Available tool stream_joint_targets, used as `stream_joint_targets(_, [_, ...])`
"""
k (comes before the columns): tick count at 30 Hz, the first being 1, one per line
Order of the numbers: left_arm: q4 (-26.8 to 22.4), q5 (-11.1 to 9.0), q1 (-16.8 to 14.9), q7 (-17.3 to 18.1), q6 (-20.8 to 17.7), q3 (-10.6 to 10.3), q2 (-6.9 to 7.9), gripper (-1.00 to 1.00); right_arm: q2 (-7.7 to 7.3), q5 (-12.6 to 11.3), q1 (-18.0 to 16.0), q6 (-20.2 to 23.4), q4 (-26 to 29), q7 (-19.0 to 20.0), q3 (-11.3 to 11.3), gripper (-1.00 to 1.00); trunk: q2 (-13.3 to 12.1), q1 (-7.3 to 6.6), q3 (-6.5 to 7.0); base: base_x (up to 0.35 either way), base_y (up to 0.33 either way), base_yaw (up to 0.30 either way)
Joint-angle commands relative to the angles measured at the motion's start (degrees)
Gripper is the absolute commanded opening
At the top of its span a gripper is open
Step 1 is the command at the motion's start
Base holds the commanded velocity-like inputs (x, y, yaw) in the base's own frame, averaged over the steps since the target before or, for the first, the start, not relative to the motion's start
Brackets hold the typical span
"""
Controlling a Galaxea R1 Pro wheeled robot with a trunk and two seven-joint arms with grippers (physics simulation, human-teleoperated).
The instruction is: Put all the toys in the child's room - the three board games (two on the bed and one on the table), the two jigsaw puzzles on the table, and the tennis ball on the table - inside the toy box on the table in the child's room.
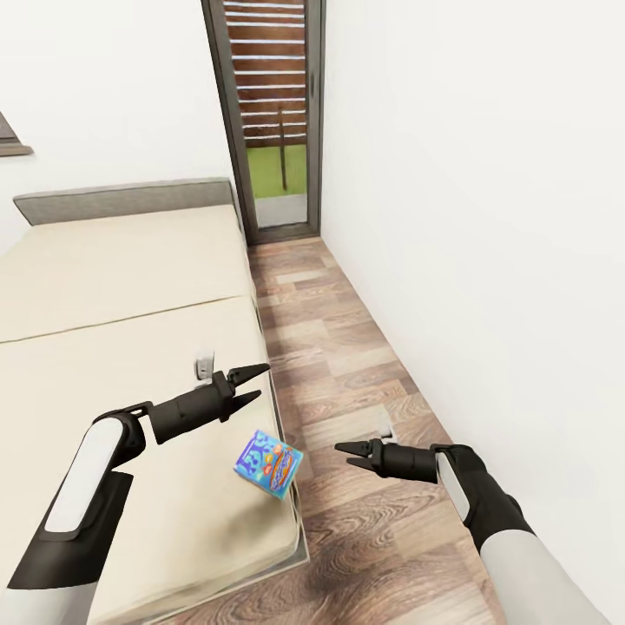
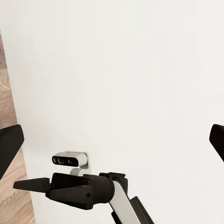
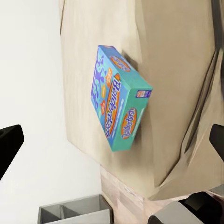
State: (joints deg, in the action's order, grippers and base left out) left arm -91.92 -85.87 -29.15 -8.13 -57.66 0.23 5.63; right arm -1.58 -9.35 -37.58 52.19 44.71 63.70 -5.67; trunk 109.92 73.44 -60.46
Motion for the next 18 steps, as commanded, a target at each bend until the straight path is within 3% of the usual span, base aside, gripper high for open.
stream_joint_targets(1, [0.0, -0.6, 0.0, -0.6, -0.2, 0.0, 0.00, 1.00, -0.02, -0.1, 0.0, 0.3, 0.0, 0.2, -0.1, 1.00, 0.4, 0.22, -0.22, 0.000, 0.000, 0.000])
stream_joint_targets(18, [0.0, -0.5, 0.0, -0.8, -0.1, -0.2, -0.09, 1.00, -0.21, -0.3, -0.1, 0.2, -0.2, 0.4, -0.4, 1.00, 7.3, 3.95, -3.27, 0.000, 0.000, 0.000])
